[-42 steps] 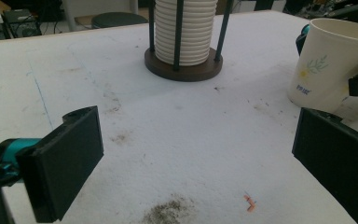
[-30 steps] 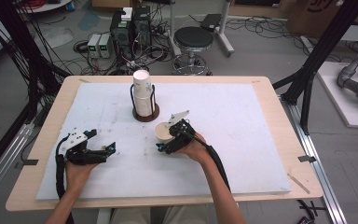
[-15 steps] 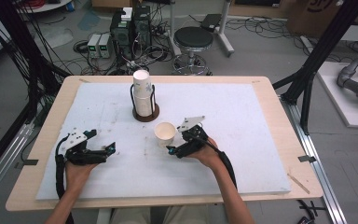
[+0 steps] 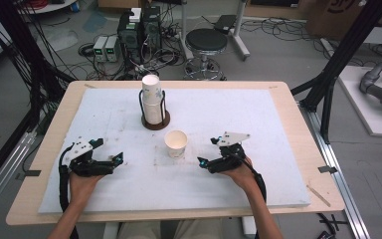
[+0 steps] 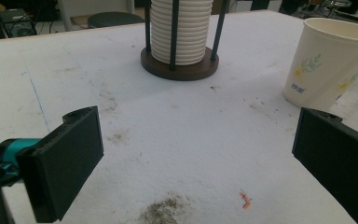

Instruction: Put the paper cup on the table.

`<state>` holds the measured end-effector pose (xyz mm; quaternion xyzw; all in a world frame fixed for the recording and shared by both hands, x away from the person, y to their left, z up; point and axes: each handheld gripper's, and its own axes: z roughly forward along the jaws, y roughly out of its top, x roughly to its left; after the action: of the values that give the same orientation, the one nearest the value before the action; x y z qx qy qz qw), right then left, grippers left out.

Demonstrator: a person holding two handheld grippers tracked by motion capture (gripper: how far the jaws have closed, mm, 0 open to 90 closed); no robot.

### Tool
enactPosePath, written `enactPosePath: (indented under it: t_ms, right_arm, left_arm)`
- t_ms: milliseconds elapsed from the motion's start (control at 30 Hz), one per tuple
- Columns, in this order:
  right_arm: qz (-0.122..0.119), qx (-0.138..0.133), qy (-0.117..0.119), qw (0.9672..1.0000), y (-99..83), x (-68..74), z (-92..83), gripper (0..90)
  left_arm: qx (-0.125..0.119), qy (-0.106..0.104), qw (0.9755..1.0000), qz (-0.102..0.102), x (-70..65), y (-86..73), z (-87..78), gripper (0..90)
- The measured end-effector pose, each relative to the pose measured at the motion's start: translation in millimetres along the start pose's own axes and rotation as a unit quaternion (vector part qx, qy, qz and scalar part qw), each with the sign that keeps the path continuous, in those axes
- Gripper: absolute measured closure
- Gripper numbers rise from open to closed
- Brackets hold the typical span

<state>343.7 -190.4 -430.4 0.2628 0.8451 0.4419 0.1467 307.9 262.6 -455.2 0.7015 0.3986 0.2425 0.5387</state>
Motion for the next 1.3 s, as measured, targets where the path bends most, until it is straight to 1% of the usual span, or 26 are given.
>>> enactPosePath:
  t_ms: [33,167,200,300,500,567,633,767,900,1000,1200,1267,1300]
  right_arm:
    - [0.007,-0.001,0.0,1.0,-3.0,-2.0,-3.5,13.9]
    - [0.02,-0.017,-0.025,0.9993,-14.2,-8.7,-17.7,13.9]
    - [0.022,-0.022,-0.031,0.999,-16.9,-10.6,-21.1,13.9]
    - [0.034,-0.044,-0.04,0.9977,-25.9,-14.9,-29.7,14.0]
    - [0.048,-0.07,-0.054,0.995,-36.5,-18.5,-35.5,14.1]
    - [0.053,-0.074,-0.058,0.9941,-39.7,-19.8,-36.3,14.1]
    - [0.061,-0.08,-0.058,0.9932,-42.8,-21.2,-37.6,14.2]
    - [0.068,-0.085,-0.063,0.9921,-48.4,-23.4,-40.3,14.2]
    - [0.065,-0.09,-0.063,0.9918,-50.7,-23.9,-41.7,14.2]
    - [0.069,-0.094,-0.064,0.9912,-52.3,-24.0,-41.9,14.2]
    - [0.067,-0.094,-0.063,0.9914,-53.4,-24.4,-41.4,14.3]
    - [0.073,-0.099,-0.065,0.9903,-54.3,-24.5,-42.3,14.4]
    - [0.072,-0.101,-0.065,0.9901,-54.6,-25.2,-42.5,14.3]
  left_arm:
    - [-0.001,0.0,1.0,-0.001,-0.1,-0.1,0.1,1.8]
    - [-0.001,-0.001,1.0,-0.001,0.1,-0.1,0.0,1.8]
    - [-0.001,-0.002,1.0,-0.001,0.0,-0.2,-0.1,1.8]
    - [-0.003,-0.002,1.0,-0.002,-0.1,-0.5,-0.7,1.7]
    - [-0.013,-0.004,0.9999,-0.007,0.9,-1.4,-2.8,1.8]
    - [-0.015,-0.004,0.9998,-0.009,1.3,-1.6,-3.5,1.8]
    - [-0.016,-0.005,0.9998,-0.011,1.6,-1.7,-3.5,1.8]
    - [-0.021,-0.007,0.9997,-0.011,1.5,-2.1,-4.4,1.8]
    - [-0.023,-0.007,0.9996,-0.016,2.4,-2.4,-4.9,1.8]
    - [-0.027,-0.007,0.9995,-0.016,2.5,-2.7,-5.7,1.8]
    - [-0.029,-0.006,0.9993,-0.022,3.0,-3.0,-5.9,1.8]
    - [-0.029,-0.007,0.9993,-0.022,3.4,-3.1,-6.2,1.8]
    - [-0.029,-0.007,0.9993,-0.022,3.4,-3.1,-6.2,1.7]
